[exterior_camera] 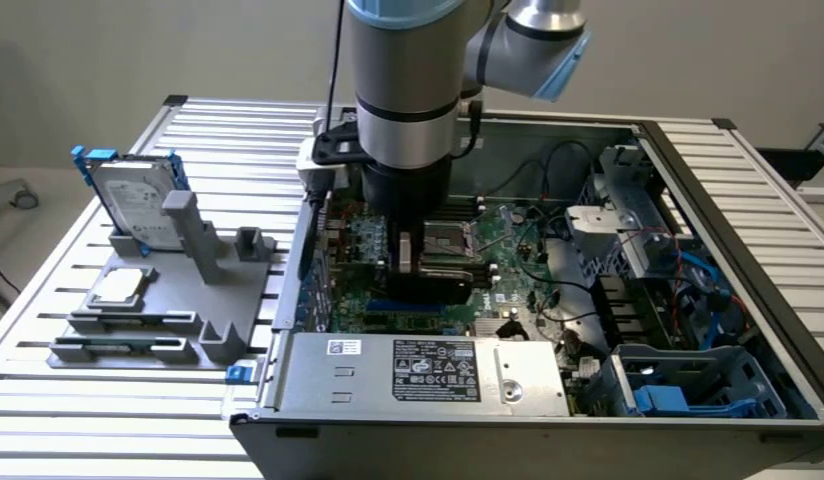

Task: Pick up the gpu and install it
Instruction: 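Insert the gpu into the slot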

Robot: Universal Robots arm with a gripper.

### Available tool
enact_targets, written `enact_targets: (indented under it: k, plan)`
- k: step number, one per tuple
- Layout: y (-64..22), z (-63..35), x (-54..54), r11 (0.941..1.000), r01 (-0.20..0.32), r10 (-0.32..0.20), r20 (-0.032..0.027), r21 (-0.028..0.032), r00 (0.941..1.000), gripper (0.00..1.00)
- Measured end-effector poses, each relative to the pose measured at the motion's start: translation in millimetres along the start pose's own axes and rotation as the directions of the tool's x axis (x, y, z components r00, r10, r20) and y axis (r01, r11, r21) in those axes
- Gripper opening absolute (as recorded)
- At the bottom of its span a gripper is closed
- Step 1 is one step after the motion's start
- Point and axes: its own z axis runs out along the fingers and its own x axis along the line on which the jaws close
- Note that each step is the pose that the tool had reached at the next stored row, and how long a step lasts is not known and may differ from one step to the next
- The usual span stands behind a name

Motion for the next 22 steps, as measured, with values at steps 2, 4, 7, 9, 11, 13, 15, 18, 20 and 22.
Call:
enact_targets:
  k: [2, 4, 7, 9, 11, 13, 15, 18, 20, 22]
  plan:
    - [0.2, 0.4, 0.0, 1.0, 0.0, 0.0, 0.0012, -0.0005, 1.0, 0.26]
    - [0.3, 0.7, 0.0, 1.0, 0.0, 0.0, 0.0021, -0.0012, 1.0, 0.26]
    - [0.3, 1.1, 0.0, 1.0, -0.001, 0.001, 0.0041, -0.0019, 1.0, 0.26]
    - [0.5, 1.1, 0.1, 1.0, -0.001, 0.001, 0.0063, -0.002, 1.0, 0.26]
    - [0.6, 1.2, 0.1, 1.0, -0.001, 0.001, 0.0082, -0.002, 1.0, 0.26]
    - [0.9, 1.2, 0.1, 1.0, -0.002, 0.002, 0.0094, -0.0019, 1.0, 0.26]
    - [1.0, 1.3, 0.2, 1.0, -0.002, 0.002, 0.0098, -0.0019, 0.9999, 0.26]
    - [1.0, 1.2, 0.4, 1.0, -0.003, 0.003, 0.0097, -0.002, 0.9999, 0.26]
    - [0.9, 1.2, 0.5, 1.0, -0.002, 0.002, 0.0098, -0.002, 0.9999, 0.26]
    - [0.9, 1.2, 0.5, 1.0, -0.002, 0.002, 0.0098, -0.002, 0.9999, 0.26]
